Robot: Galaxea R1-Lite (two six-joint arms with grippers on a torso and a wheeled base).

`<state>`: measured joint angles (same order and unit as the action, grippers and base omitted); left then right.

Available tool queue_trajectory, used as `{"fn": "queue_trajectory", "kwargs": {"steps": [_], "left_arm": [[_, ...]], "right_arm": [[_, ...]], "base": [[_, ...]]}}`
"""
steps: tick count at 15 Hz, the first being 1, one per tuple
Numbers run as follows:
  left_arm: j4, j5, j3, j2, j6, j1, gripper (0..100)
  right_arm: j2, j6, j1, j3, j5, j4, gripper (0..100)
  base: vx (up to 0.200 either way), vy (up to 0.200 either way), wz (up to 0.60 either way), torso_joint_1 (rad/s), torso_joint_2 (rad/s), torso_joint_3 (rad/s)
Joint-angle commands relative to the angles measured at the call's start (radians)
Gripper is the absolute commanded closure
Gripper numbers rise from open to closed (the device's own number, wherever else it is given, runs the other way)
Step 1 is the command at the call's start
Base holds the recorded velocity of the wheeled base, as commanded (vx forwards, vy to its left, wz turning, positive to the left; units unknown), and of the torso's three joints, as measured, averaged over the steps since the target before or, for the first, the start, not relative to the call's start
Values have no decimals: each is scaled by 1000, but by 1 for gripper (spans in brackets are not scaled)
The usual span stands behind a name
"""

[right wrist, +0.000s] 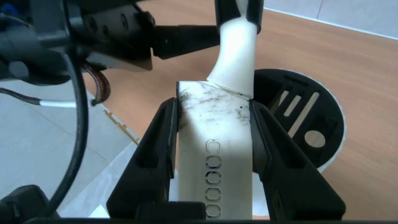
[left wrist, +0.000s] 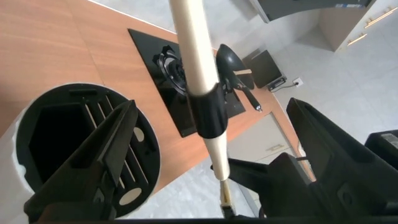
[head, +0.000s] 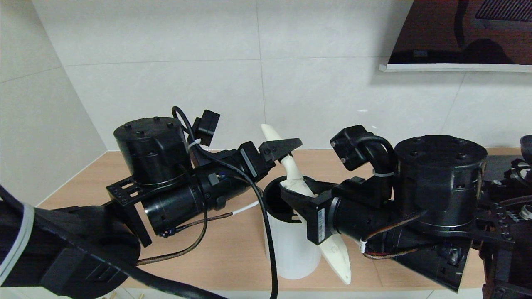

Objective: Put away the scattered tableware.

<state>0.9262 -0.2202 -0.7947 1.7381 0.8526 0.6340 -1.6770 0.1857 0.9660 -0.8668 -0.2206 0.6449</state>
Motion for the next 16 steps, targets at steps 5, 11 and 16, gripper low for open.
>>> {"fn": "queue_trajectory", "kwargs": {"steps": [5, 11, 16], "left_arm": [[0, -1, -1, 8, 0, -1, 100], [5, -1, 0, 5, 5, 1, 100], [71, -7, 29, 8, 5, 7, 100]], "right_arm": [[0, 0, 17, 2, 0, -1, 100], [-1, 0, 17, 0, -13, -1, 100], [0, 1, 16, 0, -14, -1, 100]], "base": [[0, 0, 0, 0, 0, 0], [0, 0, 0, 0, 0, 0], [0, 0, 0, 0, 0, 0]]}}
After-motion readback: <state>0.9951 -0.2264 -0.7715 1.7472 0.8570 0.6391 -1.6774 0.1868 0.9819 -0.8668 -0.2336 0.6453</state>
